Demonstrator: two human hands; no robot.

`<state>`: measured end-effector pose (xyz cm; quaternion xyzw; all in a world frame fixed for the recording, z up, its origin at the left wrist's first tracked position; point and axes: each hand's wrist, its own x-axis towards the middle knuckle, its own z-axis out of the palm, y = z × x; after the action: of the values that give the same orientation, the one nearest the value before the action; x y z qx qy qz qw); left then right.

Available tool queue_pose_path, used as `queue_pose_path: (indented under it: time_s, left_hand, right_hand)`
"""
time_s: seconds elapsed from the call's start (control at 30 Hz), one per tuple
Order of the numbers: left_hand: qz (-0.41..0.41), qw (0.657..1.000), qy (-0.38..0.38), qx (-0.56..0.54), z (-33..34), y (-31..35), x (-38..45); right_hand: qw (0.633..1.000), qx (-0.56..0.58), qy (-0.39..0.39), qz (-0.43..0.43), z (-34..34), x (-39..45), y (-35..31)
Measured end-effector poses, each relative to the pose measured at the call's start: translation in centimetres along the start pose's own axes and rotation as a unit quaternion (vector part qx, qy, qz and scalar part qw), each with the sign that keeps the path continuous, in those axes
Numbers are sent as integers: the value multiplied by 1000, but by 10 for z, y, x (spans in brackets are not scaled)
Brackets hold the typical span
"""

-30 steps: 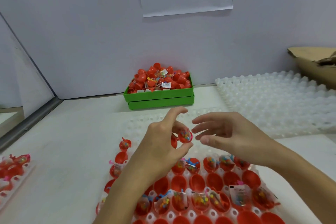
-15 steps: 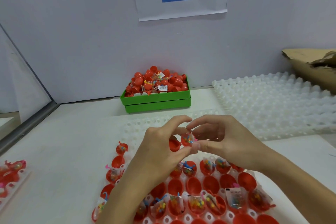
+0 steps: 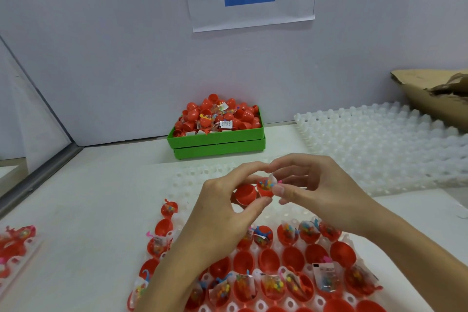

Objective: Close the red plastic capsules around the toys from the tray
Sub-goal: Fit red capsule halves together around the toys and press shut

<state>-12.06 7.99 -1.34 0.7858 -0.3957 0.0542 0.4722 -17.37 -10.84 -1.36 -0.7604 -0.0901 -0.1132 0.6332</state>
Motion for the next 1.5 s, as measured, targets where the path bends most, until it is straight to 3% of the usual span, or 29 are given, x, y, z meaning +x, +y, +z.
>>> queue_pose_path:
  time_s: [0.87, 1.17, 1.5]
  left_hand:
    - [65, 997, 27, 14, 1, 3, 1]
    - [38, 998, 33, 22, 1, 5, 0]
    - [-46, 975, 118, -182, -4, 8, 5]
  right_hand:
    - [998, 21, 45, -50, 2, 0, -4]
    - [998, 16, 44, -49, 3, 0, -4]
    - [997, 17, 61, -46, 0, 1, -9]
